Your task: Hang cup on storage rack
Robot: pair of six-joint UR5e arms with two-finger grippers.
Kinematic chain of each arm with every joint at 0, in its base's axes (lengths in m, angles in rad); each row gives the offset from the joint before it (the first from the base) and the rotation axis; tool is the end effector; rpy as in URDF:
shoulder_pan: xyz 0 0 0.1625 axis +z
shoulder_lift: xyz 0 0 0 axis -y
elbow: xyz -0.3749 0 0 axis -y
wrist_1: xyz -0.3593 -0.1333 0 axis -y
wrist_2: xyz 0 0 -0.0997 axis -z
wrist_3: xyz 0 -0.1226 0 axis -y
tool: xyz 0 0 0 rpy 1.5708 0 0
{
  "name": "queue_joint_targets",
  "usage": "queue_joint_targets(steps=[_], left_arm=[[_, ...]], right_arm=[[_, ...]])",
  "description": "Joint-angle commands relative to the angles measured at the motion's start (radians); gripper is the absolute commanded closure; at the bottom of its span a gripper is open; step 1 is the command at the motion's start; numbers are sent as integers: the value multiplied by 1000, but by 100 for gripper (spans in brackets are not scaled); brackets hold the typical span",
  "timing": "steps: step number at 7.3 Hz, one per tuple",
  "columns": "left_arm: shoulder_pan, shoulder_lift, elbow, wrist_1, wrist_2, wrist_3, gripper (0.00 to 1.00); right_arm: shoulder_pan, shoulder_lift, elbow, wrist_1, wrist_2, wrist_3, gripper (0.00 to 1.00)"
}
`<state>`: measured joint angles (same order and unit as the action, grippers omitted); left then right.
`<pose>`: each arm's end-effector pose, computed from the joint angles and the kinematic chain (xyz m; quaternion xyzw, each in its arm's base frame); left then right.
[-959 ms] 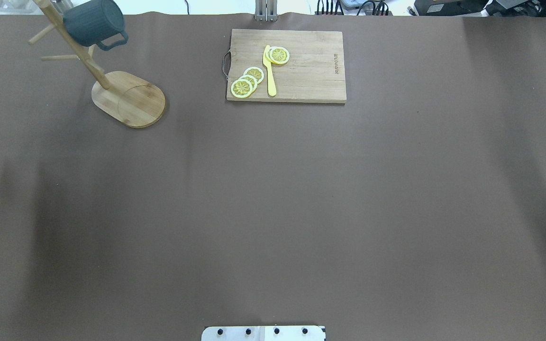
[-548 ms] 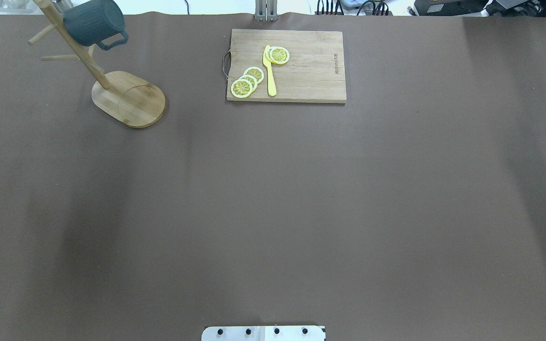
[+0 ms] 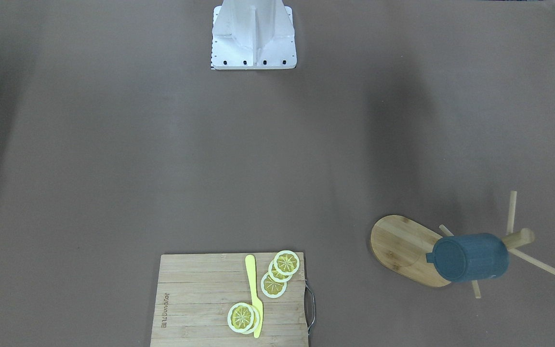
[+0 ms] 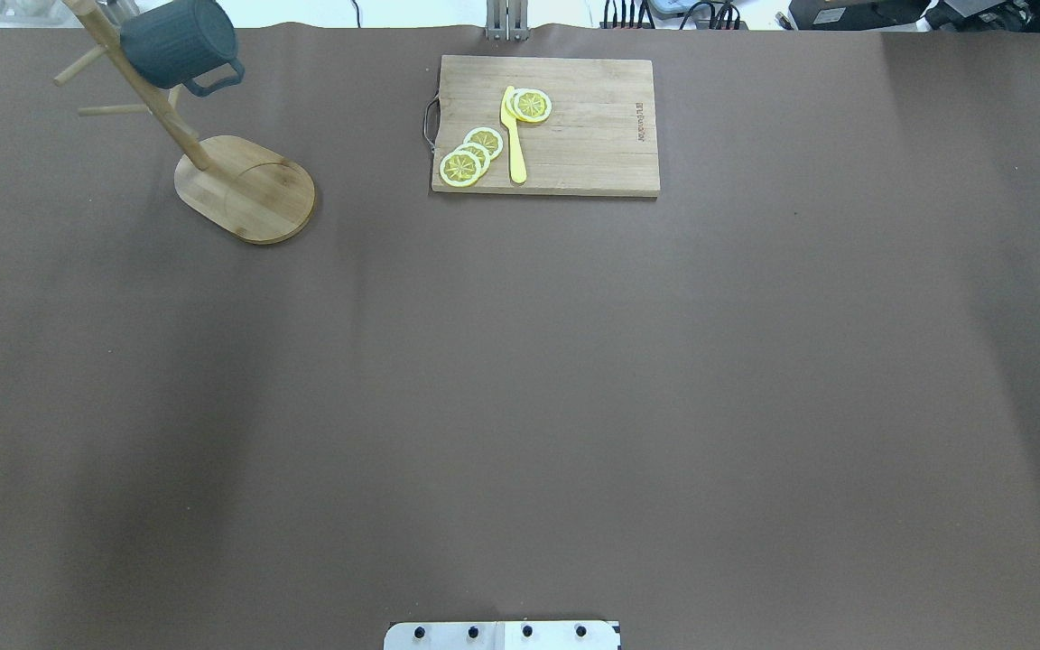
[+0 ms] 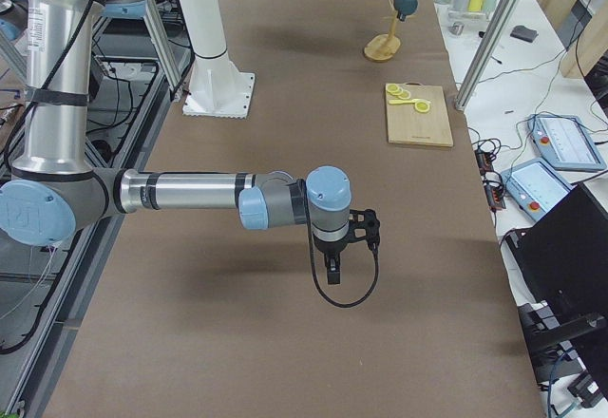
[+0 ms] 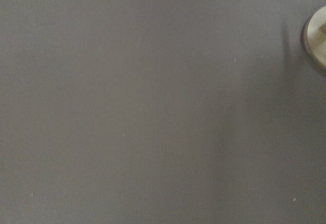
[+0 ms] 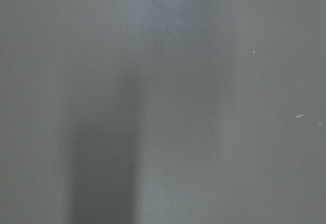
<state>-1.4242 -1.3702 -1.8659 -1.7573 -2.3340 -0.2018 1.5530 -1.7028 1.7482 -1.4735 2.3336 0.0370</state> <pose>0.0109 -0.4061 0.5534 0.0641 0.3857 0.0268 0.9200 0.0411 -0.4217 0.5914 0.0560 -0.3729 -0.0176 0.9260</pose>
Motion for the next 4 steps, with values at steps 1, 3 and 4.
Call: queue_joint_targets(steps=[1, 3, 4], left_arm=[[4, 25, 7, -40, -2, 35, 2], [4, 1, 34, -44, -4, 35, 2], [4, -25, 34, -44, -4, 28, 2]], right_arm=[[10, 18, 4, -74, 16, -63, 0], [1, 46, 2, -148, 15, -106, 0], [2, 42, 2, -151, 13, -111, 0]])
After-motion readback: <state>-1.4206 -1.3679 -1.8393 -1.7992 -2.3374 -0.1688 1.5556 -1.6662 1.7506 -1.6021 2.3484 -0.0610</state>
